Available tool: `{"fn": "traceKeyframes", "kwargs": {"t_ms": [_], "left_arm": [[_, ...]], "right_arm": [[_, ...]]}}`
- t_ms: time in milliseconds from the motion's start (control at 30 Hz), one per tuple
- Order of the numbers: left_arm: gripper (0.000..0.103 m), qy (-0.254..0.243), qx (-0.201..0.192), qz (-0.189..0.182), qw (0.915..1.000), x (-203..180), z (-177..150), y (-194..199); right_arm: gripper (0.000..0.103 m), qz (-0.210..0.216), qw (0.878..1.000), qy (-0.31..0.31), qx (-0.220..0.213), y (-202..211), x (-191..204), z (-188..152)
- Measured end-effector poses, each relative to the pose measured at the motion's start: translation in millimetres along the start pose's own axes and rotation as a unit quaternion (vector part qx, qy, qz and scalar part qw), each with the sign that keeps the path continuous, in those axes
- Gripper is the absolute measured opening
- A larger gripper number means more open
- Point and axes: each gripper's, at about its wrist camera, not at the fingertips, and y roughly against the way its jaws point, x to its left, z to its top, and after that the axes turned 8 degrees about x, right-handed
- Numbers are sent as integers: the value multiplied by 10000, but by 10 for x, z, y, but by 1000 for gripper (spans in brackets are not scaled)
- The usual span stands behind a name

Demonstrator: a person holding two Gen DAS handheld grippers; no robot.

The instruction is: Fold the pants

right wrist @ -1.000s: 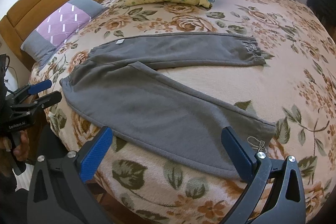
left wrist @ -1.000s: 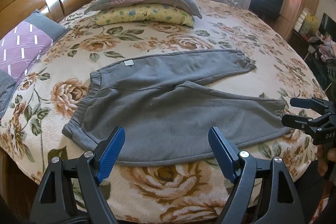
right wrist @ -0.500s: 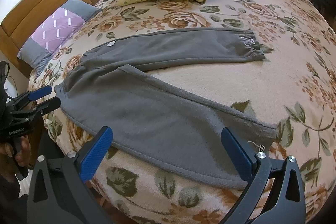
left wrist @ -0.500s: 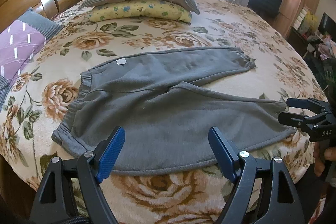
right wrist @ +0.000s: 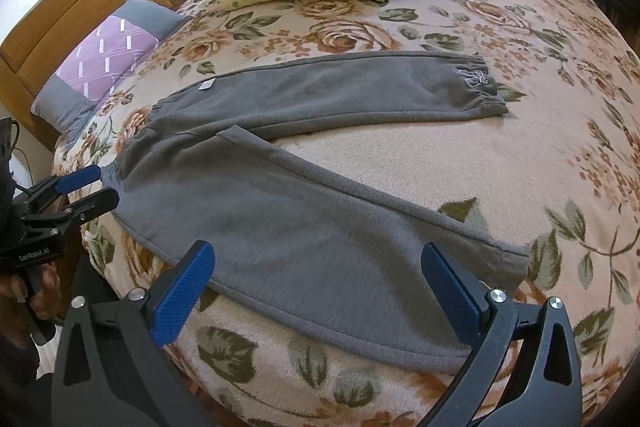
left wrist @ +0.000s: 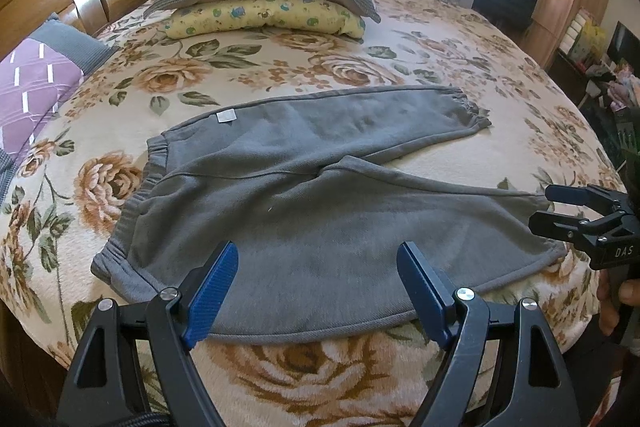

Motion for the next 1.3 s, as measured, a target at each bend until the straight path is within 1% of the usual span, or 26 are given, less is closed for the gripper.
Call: {"fn": "traceKeyframes", "kwargs": {"t_ms": [33,400,733,900,1067,1233,1300], "left_arm": [[82,4,4,-2,10000,1,5,-6],[82,-27,80,-17,10000,-15,91,-100],[82,-113,63,-154,9998,-54,275,-194],[82,-194,66,-145,9997,-78,415,-274],[82,-268,91,-163,9995,-46,609,-390],[82,-417,145,-235,9987,-15,873,-563],[82,-521,207,-302,9980,-9,986,-659]], "right_arm": [[103,-51,10000,19,8,-17,-11,16],[103,-38,10000,11,41,-80,-45,94],[103,111,9998,-39,131,-176,-158,347],[103,155,9997,-56,152,-186,-259,480],[103,57,9998,47,164,-247,-357,666],[103,-76,9998,94,161,-329,-560,908],[103,-33,9999,67,138,-364,-674,1015]]}}
